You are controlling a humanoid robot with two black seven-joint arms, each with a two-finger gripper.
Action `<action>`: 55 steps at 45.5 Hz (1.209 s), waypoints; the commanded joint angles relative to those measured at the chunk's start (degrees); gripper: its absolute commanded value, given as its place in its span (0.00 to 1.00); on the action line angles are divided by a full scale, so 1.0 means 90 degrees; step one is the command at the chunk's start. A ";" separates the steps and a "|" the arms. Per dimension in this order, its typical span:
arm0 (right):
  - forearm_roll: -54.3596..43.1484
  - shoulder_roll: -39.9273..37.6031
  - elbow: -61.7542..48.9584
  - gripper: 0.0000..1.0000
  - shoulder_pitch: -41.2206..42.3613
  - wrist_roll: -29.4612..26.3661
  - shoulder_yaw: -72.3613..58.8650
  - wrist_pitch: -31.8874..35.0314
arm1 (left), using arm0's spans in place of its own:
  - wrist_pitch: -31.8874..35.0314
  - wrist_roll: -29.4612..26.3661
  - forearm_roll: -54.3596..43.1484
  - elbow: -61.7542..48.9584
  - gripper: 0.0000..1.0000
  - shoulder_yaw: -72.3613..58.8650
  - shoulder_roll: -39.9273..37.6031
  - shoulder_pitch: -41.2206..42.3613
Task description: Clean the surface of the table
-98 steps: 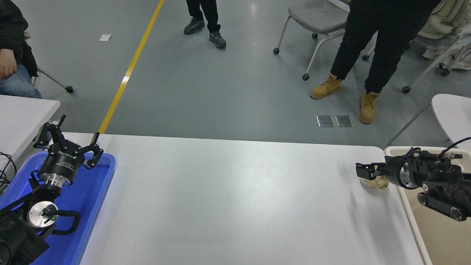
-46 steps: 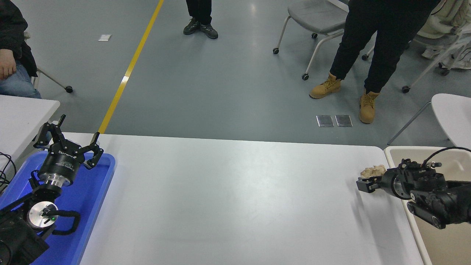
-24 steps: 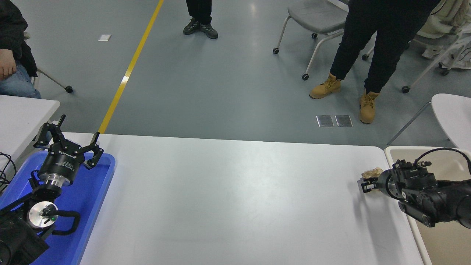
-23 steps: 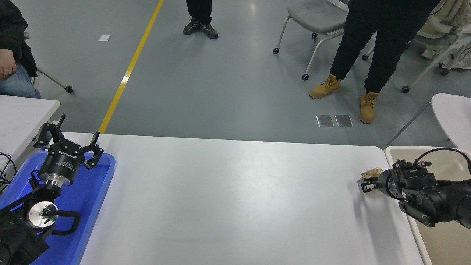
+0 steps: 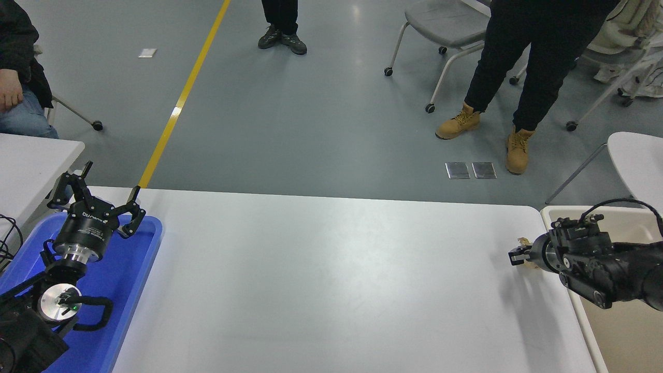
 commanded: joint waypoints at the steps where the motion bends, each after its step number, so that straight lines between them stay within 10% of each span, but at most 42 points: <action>1: 0.0095 -0.0302 0.0363 0.00 0.0217 -0.0005 0.0011 0.0069 | 0.0000 0.0000 0.0000 -0.0001 1.00 0.0000 -0.0002 0.0000; 28: 0.0252 -0.3865 0.4414 0.00 0.2969 -0.0093 0.0001 0.1298 | 0.0000 0.0000 0.0000 -0.0001 1.00 0.0000 -0.0002 0.0000; 55: 0.0271 -0.5196 0.4699 0.00 0.5090 -0.0054 0.0011 0.3096 | 0.0000 0.0000 0.0000 -0.0001 1.00 0.0000 -0.0002 0.0000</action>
